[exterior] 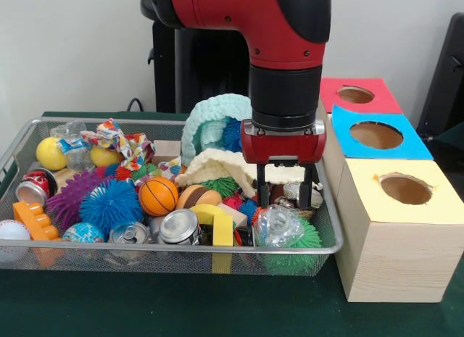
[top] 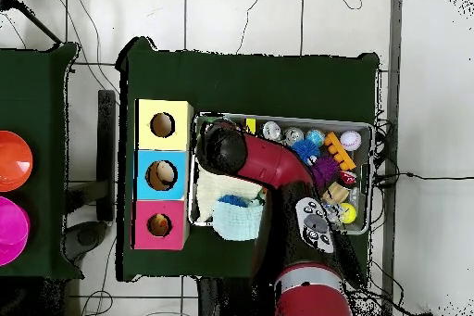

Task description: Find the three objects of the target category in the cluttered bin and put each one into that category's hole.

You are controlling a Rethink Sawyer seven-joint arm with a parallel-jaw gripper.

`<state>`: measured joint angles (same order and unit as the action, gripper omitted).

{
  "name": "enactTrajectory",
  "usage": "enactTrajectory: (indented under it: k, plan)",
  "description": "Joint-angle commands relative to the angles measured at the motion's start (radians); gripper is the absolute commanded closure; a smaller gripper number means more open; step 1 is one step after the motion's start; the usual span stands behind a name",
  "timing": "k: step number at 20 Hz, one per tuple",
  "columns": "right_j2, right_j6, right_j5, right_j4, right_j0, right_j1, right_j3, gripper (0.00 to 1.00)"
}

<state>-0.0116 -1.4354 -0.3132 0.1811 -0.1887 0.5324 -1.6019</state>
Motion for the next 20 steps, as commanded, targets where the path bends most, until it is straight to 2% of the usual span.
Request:
enactTrajectory:
  k: [1, 11, 18, 19, 20]
  plan:
    - [-0.083, -0.198, 0.088, 0.021, -0.021, -0.066, 0.029, 0.00]
    - [-0.057, -0.181, 0.133, 0.003, -0.014, -0.102, 0.080, 0.00]
    - [-0.053, -0.181, 0.115, 0.008, -0.009, -0.110, 0.089, 0.00]
    - [-0.054, -0.179, 0.106, 0.009, -0.011, -0.110, 0.088, 1.00]
    - [-0.053, -0.172, 0.092, 0.008, -0.011, -0.111, 0.094, 1.00]
